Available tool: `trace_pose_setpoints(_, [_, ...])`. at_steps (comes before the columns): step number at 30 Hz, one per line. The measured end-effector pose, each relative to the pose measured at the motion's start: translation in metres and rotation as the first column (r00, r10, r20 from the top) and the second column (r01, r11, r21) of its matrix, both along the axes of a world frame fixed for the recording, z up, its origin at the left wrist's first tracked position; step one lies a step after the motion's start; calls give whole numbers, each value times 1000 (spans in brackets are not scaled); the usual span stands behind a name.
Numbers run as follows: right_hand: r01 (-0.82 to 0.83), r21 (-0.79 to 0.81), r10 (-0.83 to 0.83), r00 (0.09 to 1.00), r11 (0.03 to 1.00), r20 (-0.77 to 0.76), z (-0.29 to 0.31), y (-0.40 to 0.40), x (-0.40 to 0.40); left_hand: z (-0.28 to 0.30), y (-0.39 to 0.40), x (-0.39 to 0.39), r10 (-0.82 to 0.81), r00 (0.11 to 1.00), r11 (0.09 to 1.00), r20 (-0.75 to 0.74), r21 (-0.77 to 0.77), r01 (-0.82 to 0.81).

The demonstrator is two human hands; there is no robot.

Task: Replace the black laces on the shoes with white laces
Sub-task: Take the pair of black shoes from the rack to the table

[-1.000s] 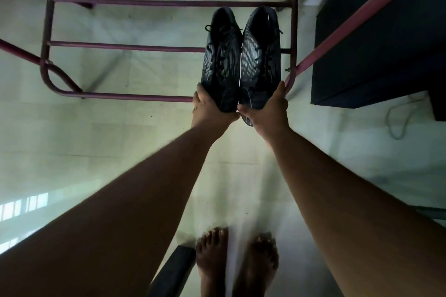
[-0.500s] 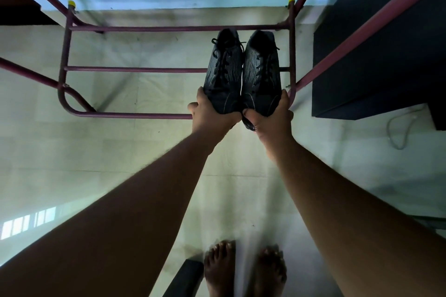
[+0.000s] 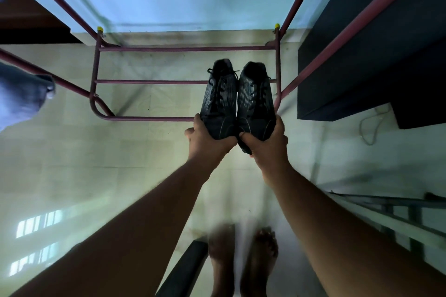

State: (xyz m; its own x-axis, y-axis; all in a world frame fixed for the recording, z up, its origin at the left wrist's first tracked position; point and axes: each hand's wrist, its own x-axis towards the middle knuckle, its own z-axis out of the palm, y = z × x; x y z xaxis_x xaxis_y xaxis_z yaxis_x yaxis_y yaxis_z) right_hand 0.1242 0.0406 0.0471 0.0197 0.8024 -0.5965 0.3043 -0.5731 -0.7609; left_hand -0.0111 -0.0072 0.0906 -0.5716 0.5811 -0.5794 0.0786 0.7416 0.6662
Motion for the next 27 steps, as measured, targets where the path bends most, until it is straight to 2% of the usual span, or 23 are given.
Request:
trace_pose_setpoints(8, [-11,-27,12,1000,1000,7,94,-66,26,104,-63,23,-26,1000,997,6,-72,27])
trace_pose_setpoints(16, [39,19,-38,999,999,-11,205,-120,56,222,-108,49,-80,997,995,-11,-59,80])
trace_pose_setpoints(27, [229,113,-237,969,967,65,402,-201,145,401,-165,134,-335,941,942,-39,1,336])
